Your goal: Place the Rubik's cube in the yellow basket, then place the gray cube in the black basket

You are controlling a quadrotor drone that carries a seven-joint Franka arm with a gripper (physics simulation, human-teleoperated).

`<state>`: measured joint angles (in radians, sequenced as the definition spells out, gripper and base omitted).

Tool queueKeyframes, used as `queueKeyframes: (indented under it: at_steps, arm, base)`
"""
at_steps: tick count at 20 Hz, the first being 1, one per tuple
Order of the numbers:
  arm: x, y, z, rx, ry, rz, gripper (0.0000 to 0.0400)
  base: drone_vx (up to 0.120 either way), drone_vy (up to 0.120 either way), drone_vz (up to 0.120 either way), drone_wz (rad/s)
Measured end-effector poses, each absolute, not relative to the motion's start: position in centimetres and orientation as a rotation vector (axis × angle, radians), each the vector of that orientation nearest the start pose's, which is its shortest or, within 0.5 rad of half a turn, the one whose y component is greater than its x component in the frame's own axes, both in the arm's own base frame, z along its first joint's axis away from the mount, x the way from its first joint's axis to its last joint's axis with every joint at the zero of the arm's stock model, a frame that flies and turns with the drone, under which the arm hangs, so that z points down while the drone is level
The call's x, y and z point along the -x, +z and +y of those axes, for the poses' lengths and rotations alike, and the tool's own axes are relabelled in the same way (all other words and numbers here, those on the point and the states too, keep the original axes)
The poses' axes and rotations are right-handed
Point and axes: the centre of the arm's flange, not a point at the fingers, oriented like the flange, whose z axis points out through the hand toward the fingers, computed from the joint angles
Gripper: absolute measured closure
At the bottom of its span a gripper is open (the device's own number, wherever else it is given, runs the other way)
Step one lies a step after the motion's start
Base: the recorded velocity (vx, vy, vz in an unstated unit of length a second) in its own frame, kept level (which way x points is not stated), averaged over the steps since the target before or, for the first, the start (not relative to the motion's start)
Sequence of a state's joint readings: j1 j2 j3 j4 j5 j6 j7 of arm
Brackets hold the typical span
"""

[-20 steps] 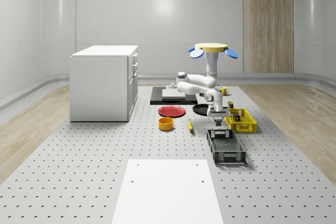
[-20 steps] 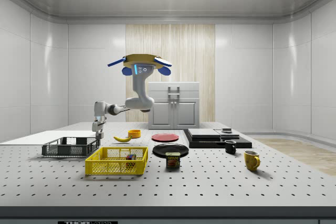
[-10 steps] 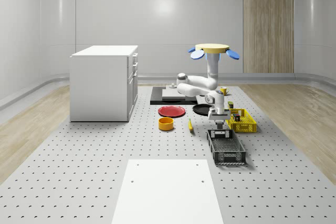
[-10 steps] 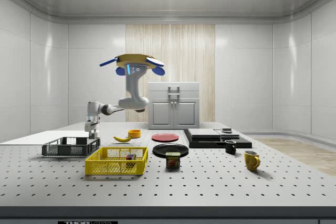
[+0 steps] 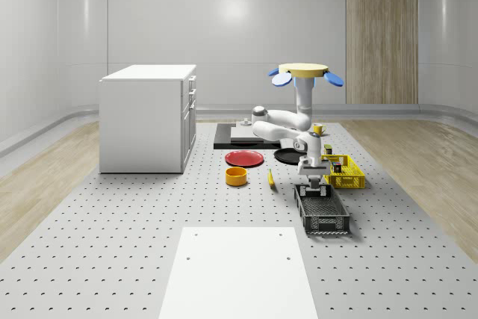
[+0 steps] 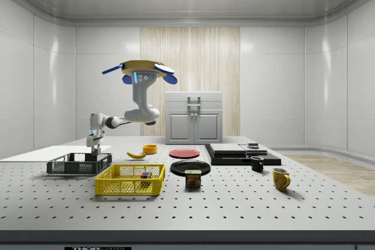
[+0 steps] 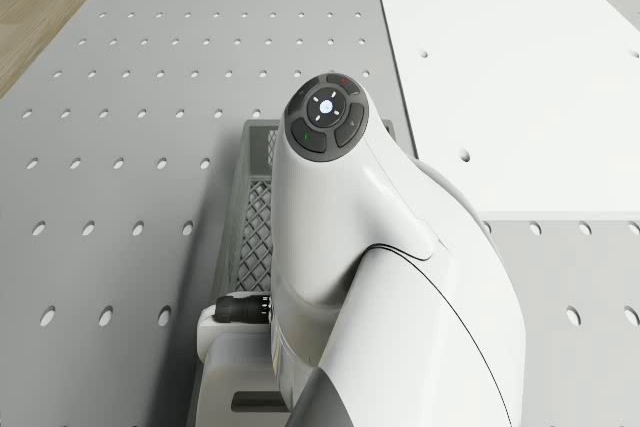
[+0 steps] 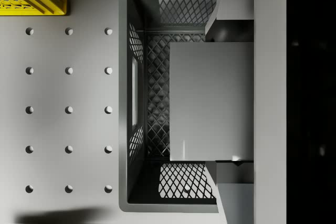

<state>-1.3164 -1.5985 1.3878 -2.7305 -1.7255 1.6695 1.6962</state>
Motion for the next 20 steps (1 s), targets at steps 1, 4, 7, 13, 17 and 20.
queueKeyframes:
  at_steps: [1,4,7,13,17,20]
  arm:
    - [-35.1,49.7,0.6,-0.001,0.786,-0.002,0.0149]
    - [-35.1,49.7,0.6,-0.001,0.786,-0.002,0.0149]
    - [-35.1,49.7,0.6,-0.001,0.786,-0.002,0.0149]
    - [-35.1,51.4,0.6,-0.001,0.786,-0.002,0.0149]
    - [-35.1,52.7,0.6,-0.001,0.786,-0.002,0.0149]
    - [-35.1,53.8,0.6,-0.001,0.786,-0.002,0.0149]
  base:
    - [0.12,0.0,0.0,0.0]
    - [0.027,0.0,-0.093,0.0]
    - [0.0,0.0,-0.093,0.0]
    - [0.0,0.0,0.0,0.0]
    - [0.0,0.0,0.0,0.0]
    - [0.0,0.0,0.0,0.0]
